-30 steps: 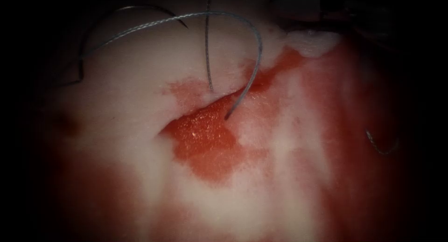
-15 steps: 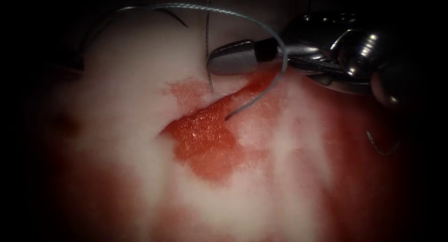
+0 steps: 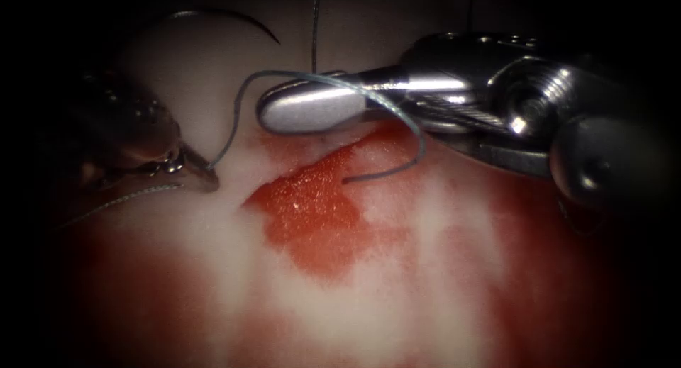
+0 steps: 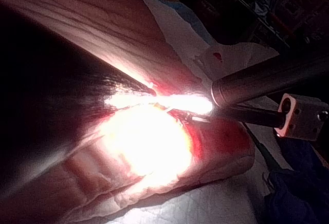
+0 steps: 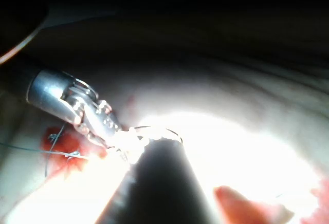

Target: Wound Closure

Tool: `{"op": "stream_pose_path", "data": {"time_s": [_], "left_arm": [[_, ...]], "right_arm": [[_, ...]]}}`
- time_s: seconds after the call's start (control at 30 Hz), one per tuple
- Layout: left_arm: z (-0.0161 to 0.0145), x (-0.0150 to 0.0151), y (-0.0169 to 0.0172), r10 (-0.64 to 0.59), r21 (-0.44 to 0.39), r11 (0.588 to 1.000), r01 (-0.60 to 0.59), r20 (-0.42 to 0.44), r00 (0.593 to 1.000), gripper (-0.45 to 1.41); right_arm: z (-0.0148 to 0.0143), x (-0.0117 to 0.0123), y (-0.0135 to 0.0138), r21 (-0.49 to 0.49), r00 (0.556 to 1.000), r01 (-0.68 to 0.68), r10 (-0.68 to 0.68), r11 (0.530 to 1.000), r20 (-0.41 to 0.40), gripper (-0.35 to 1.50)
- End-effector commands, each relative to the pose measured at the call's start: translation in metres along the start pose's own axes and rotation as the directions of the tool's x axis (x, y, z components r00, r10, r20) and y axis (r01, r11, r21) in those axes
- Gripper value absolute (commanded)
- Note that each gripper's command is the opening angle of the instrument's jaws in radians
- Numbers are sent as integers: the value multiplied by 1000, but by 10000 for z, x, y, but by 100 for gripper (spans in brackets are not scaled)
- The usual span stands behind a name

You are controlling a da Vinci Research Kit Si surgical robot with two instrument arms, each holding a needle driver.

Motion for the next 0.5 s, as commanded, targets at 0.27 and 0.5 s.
{"op": "stream_pose_path", "data": {"time_s": [0.27, 0.5], "left_arm": [[-11, -20, -38, 33, 53, 998, -32, -18, 999, -45], [-20, -33, -60, 37, 83, 996, -35, -18, 999, -45]], "right_arm": [[33, 8, 6, -361, 967, 72, -154, 930, -204, -35], [58, 2, 7, -590, 957, 217, -288, 777, -27, -35]]}}
